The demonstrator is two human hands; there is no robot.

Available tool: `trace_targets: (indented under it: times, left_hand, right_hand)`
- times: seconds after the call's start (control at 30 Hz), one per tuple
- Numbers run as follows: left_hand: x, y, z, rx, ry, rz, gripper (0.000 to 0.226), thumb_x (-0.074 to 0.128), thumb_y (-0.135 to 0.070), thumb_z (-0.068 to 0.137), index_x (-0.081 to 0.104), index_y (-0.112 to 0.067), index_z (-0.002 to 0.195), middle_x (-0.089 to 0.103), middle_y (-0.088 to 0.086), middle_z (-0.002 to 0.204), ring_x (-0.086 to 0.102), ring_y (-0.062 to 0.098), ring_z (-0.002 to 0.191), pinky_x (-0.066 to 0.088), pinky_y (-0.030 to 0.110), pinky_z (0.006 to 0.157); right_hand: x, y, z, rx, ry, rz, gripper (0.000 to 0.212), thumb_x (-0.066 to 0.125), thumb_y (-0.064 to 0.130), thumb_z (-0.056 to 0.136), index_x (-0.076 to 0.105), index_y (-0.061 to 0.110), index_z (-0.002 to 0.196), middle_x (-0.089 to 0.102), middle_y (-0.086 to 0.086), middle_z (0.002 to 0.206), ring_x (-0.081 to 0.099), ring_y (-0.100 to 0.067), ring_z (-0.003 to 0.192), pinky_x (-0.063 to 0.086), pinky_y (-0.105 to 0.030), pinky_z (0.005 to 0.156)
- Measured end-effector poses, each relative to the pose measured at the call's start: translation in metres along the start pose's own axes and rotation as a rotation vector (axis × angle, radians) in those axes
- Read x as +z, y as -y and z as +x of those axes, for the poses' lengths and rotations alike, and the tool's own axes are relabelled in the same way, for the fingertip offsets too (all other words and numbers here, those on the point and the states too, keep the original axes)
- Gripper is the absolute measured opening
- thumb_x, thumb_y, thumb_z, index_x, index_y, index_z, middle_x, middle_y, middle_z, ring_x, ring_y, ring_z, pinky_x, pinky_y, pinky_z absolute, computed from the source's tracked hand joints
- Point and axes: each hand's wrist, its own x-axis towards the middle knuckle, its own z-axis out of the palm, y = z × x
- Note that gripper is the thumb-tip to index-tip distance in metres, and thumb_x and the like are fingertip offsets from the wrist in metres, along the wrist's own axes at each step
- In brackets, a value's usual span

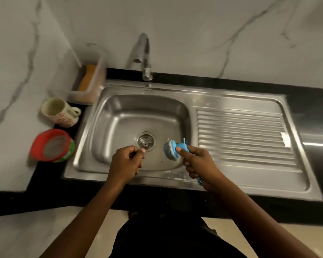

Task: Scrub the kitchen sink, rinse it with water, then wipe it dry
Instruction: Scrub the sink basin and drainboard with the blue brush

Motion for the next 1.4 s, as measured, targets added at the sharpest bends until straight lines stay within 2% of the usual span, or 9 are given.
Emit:
trace_targets:
  times: [0.37, 0.53, 0.67, 0.87, 0.97, 1.17, 1.23, 1.33, 1.4]
  left_hand:
    - [-0.112, 0.055, -0.004, -0.107, -0.206, -0.091, 0.035, 0.067, -0.029, 0.101, 0.068, -0.006, 0.074, 0.064, 0.006, 0.055, 0.054, 0.015, 0.041, 0.041, 0.023, 0.044]
    - [-0.140, 0.075, -0.006, -0.163, -0.224, -0.100, 0.040, 0.063, -0.031, 0.102, 0.063, -0.001, 0.075, 0.065, 0.007, 0.058, 0.054, 0.016, 0.043, 0.041, 0.024, 0.043]
    - [-0.157, 0.088, -0.006, -0.179, -0.224, -0.092, 0.035, 0.063, -0.031, 0.102, 0.066, -0.007, 0.076, 0.066, 0.005, 0.059, 0.054, 0.017, 0.044, 0.043, 0.025, 0.045]
    - [-0.174, 0.102, -0.007, -0.189, -0.232, -0.117, 0.034, 0.065, -0.034, 0.102, 0.068, -0.009, 0.079, 0.066, 0.002, 0.059, 0.055, 0.011, 0.045, 0.043, 0.022, 0.046]
    - [-0.179, 0.107, -0.006, -0.199, -0.235, -0.113, 0.034, 0.065, -0.034, 0.102, 0.067, -0.010, 0.079, 0.065, 0.002, 0.059, 0.054, 0.010, 0.044, 0.043, 0.020, 0.046]
    - [-0.177, 0.106, -0.007, -0.198, -0.218, -0.107, 0.033, 0.065, -0.033, 0.102, 0.067, -0.009, 0.078, 0.065, 0.003, 0.059, 0.054, 0.010, 0.044, 0.043, 0.021, 0.045]
    - [-0.175, 0.102, -0.007, -0.194, -0.218, -0.103, 0.034, 0.065, -0.033, 0.102, 0.066, -0.009, 0.077, 0.065, 0.003, 0.059, 0.054, 0.012, 0.044, 0.043, 0.022, 0.045]
    - [-0.169, 0.092, -0.006, -0.191, -0.224, -0.095, 0.035, 0.064, -0.033, 0.102, 0.066, -0.010, 0.075, 0.066, 0.005, 0.060, 0.055, 0.014, 0.045, 0.043, 0.024, 0.046]
    - [-0.161, 0.085, -0.005, -0.182, -0.219, -0.091, 0.034, 0.064, -0.032, 0.102, 0.066, -0.008, 0.077, 0.067, 0.007, 0.062, 0.055, 0.017, 0.047, 0.044, 0.026, 0.046]
  right_hand:
    - [0.182, 0.078, 0.039, -0.174, 0.253, -0.272, 0.033, 0.063, 0.055, 0.099, 0.080, 0.029, 0.108, 0.042, -0.009, 0.070, 0.029, -0.013, 0.052, 0.023, -0.024, 0.046]
    - [0.268, 0.088, 0.056, -0.435, 0.386, -0.642, 0.032, 0.060, 0.048, 0.103, 0.077, 0.029, 0.122, 0.063, 0.005, 0.061, 0.057, -0.005, 0.051, 0.044, -0.019, 0.049]
    - [0.333, 0.080, 0.076, -0.653, 0.505, -0.943, 0.033, 0.061, 0.039, 0.103, 0.073, 0.024, 0.130, 0.074, 0.003, 0.092, 0.065, -0.012, 0.082, 0.049, -0.028, 0.073]
    - [0.385, 0.054, 0.112, -0.676, 0.543, -1.291, 0.040, 0.063, 0.041, 0.100, 0.069, 0.022, 0.135, 0.071, 0.000, 0.109, 0.068, -0.018, 0.091, 0.056, -0.031, 0.074]
    - [0.392, 0.051, 0.120, -0.706, 0.548, -1.363, 0.039, 0.062, 0.044, 0.100, 0.069, 0.021, 0.131, 0.072, 0.001, 0.104, 0.067, -0.014, 0.083, 0.052, -0.025, 0.066]
    - [0.391, 0.055, 0.126, -0.678, 0.536, -1.269, 0.035, 0.062, 0.041, 0.102, 0.076, 0.011, 0.113, 0.068, -0.002, 0.086, 0.063, -0.016, 0.071, 0.045, -0.027, 0.060]
    - [0.385, 0.063, 0.123, -0.643, 0.531, -1.145, 0.032, 0.064, 0.037, 0.102, 0.079, 0.009, 0.106, 0.066, -0.001, 0.076, 0.059, -0.013, 0.065, 0.046, -0.029, 0.061]
    - [0.356, 0.085, 0.107, -0.571, 0.465, -0.881, 0.034, 0.069, 0.033, 0.100, 0.073, 0.010, 0.075, 0.059, 0.003, 0.062, 0.050, -0.005, 0.051, 0.039, -0.020, 0.053]
    - [0.324, 0.100, 0.089, -0.441, 0.472, -0.698, 0.037, 0.070, 0.038, 0.099, 0.076, 0.005, 0.084, 0.059, -0.003, 0.061, 0.048, -0.007, 0.044, 0.037, -0.021, 0.044]
